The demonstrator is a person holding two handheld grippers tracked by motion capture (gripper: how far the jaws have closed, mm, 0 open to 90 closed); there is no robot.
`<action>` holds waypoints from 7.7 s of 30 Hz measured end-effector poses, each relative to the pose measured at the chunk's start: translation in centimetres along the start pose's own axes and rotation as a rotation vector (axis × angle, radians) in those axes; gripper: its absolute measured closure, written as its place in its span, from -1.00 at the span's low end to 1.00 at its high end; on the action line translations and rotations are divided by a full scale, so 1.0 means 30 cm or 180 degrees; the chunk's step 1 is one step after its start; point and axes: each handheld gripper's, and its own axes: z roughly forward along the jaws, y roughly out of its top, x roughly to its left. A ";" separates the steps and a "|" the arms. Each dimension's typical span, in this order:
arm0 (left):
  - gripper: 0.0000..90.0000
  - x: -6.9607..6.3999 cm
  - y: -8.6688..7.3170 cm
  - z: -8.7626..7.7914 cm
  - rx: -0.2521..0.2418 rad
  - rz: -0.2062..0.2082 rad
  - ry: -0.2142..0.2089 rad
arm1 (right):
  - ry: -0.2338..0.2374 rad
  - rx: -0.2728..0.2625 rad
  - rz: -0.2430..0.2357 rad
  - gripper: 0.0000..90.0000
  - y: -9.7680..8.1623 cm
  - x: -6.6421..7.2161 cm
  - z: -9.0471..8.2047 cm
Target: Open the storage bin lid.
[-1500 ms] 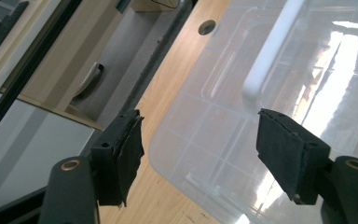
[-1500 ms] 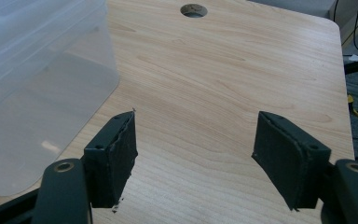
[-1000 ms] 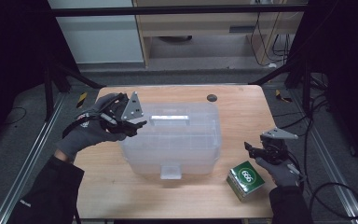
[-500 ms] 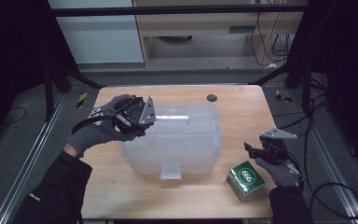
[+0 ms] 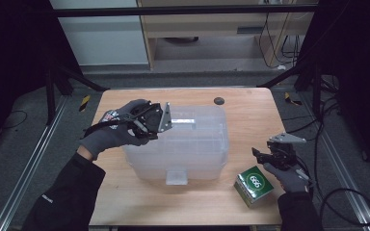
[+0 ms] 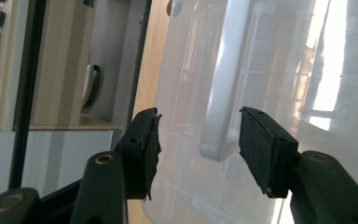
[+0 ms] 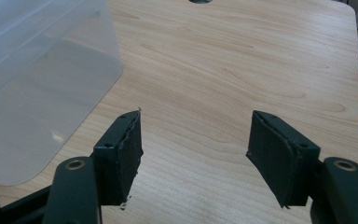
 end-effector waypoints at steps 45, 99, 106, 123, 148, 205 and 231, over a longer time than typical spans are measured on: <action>0.65 -0.047 0.051 0.087 0.0265 0.0368 0.0106 | 0.0331 -0.0039 0.0003 0.37 0.038 0.051 -0.041; 0.55 0.079 0.044 0.110 0.0095 -0.0217 0.0369 | 0.0996 -0.0115 -0.0152 1.00 0.083 0.177 -0.077; 0.54 0.111 0.044 0.124 0.0083 -0.0308 0.0404 | 0.1063 -0.0158 -0.0146 1.00 0.087 0.192 -0.077; 0.49 0.133 0.045 0.131 0.0094 -0.0392 0.0344 | 0.1257 -0.0413 -0.0031 1.00 0.114 0.242 -0.068; -0.01 0.078 -0.107 -0.033 -0.0604 -0.1250 0.0211 | 0.1308 -0.0411 0.0059 1.00 0.111 0.241 -0.062; 0.99 -0.349 -0.625 0.068 -0.0981 -0.3338 0.0055 | 0.1341 -0.0359 0.0088 1.00 0.111 0.242 -0.058; 0.99 -0.322 -0.562 0.026 -0.1361 -0.3297 0.0001 | 0.1294 -0.0470 0.0067 1.00 0.149 0.247 -0.062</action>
